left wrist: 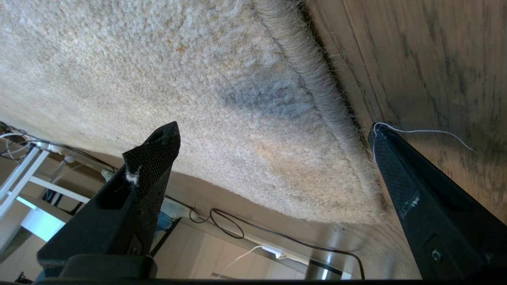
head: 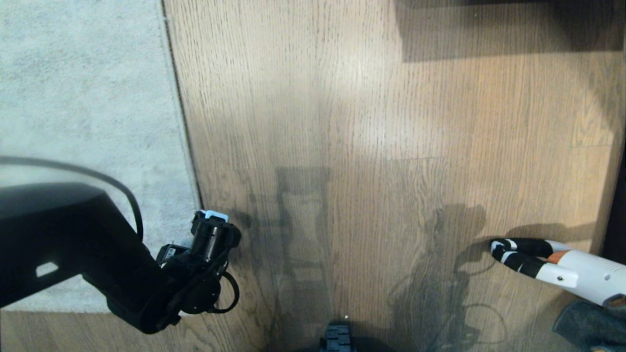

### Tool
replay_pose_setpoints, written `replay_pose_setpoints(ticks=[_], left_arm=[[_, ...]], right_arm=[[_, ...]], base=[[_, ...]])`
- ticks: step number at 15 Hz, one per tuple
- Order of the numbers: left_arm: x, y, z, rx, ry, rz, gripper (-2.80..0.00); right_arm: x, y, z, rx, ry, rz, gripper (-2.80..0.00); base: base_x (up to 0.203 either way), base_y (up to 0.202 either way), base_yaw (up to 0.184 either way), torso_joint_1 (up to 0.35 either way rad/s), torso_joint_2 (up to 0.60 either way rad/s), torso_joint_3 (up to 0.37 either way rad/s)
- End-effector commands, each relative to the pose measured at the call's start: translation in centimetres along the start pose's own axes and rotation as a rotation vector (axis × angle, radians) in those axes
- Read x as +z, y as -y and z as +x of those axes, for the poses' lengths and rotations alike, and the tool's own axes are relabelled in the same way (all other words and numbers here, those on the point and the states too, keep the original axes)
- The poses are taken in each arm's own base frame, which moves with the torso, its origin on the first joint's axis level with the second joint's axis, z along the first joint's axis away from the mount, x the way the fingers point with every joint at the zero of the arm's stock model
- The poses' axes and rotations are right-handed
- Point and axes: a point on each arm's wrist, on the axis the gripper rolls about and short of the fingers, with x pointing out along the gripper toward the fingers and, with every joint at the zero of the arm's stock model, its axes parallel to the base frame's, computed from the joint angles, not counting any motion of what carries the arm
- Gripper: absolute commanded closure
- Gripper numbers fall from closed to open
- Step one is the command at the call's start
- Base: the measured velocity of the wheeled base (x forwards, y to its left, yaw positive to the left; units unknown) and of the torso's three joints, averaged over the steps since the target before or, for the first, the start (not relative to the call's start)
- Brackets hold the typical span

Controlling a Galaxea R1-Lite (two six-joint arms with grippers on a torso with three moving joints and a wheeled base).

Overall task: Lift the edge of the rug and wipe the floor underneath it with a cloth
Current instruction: Lift up the carpet

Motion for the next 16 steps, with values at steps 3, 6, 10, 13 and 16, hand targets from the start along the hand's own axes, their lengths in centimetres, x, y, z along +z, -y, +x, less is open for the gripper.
replay_pose_setpoints(ticks=[3,6,10,13,16], left_arm=[[0.0,-1.3,1.0,0.045,-0.023,-0.003,-2.8],[0.0,-2.0,1.4,0.063,-0.031,-0.004,-2.8],[0.4,-2.9,1.6,0.082,-0.031,-0.012,-2.8],[1.1,-3.9,1.7,0.102,-0.006,-0.023,-2.8],[1.9,-5.1,1.9,0.132,0.031,-0.046,-2.8]], right_arm=[[0.0,0.0,0.0,0.001,-0.001,-0.001,0.0],[0.0,0.0,0.0,0.001,-0.001,-0.001,0.0],[0.0,0.0,0.0,0.001,-0.001,-0.001,0.0],[0.0,0.0,0.0,0.001,-0.001,-0.001,0.0],[0.0,0.0,0.0,0.001,-0.001,-0.001,0.0]], base=[[0.0,0.0,0.0,0.0,0.0,0.0],[0.0,0.0,0.0,0.0,0.0,0.0],[0.0,0.0,0.0,0.0,0.0,0.0],[0.0,0.0,0.0,0.0,0.0,0.0],[0.0,0.0,0.0,0.0,0.0,0.0]])
